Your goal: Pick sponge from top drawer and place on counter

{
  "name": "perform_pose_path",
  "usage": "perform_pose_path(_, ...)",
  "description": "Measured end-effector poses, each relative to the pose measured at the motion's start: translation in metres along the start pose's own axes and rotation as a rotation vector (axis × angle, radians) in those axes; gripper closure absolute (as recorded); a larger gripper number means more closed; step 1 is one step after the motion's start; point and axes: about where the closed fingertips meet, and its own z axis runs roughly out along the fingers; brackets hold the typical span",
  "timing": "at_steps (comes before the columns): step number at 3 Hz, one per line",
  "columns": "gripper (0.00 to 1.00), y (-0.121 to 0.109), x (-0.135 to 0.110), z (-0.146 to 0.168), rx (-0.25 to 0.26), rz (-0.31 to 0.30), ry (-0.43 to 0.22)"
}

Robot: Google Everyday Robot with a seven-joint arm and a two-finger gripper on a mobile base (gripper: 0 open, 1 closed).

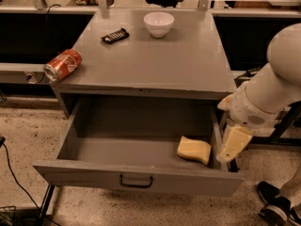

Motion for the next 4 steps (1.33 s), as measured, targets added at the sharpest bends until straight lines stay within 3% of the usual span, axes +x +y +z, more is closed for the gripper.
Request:
perform_pose_path(1, 0.35, -0.005, 0.0, 0.04, 0.019, 0.082, -0.025)
perform_pose_path(2, 0.36, -0.009, -0.007, 0.077, 0.019, 0.096, -0.011)
perform_pose_path(3, 0.3, -0.019, -0.017, 0.103, 0.014, 0.065, -0.01)
perform_pose_path(4, 0.31, -0.023, -0.019, 0.127, 0.004, 0.036, -0.021)
